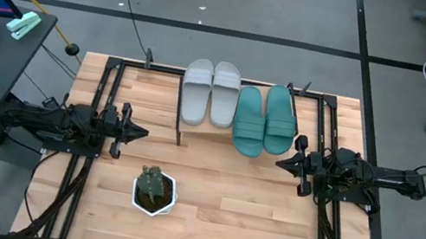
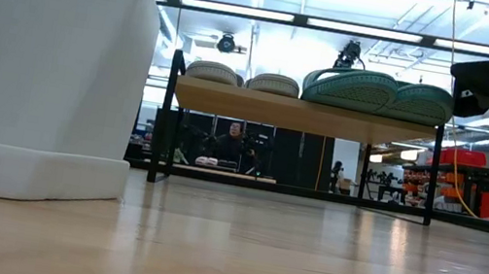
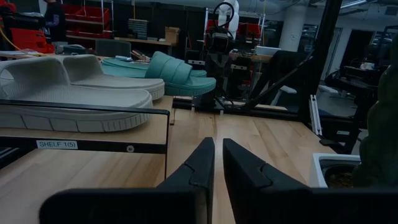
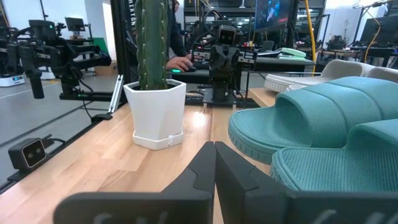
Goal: Pick and place slides into the shelf
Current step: Return to Home Position
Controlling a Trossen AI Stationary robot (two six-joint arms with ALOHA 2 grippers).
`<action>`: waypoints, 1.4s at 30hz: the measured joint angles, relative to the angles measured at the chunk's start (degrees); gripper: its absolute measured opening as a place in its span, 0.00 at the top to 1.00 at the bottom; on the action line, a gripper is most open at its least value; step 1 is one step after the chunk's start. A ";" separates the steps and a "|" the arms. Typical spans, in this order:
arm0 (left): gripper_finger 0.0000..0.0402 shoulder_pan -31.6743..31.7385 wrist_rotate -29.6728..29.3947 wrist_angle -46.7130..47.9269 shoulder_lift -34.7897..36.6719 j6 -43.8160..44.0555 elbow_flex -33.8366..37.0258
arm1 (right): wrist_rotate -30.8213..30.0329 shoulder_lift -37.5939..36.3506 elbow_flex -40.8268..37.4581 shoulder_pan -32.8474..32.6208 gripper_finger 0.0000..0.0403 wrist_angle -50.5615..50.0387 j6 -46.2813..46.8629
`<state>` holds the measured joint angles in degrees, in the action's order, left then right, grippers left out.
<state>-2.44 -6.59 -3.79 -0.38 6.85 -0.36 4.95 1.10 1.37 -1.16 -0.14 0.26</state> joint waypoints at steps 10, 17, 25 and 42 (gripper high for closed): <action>0.93 0.02 0.00 0.01 0.02 0.00 0.00 | -0.02 0.00 -0.04 0.02 0.97 0.00 0.00; 0.90 0.02 0.00 0.02 0.00 0.00 -0.01 | 0.00 0.00 -0.04 0.00 0.97 0.00 0.00; 0.92 0.02 0.00 0.01 0.00 0.01 0.00 | -0.02 0.00 -0.02 0.00 0.97 0.00 0.02; 0.90 0.02 0.00 0.02 0.00 0.00 0.00 | -0.01 0.00 -0.04 0.00 0.97 0.00 0.02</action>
<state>-2.42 -6.59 -3.77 -0.38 6.85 -0.36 4.94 1.10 1.32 -1.17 -0.14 0.27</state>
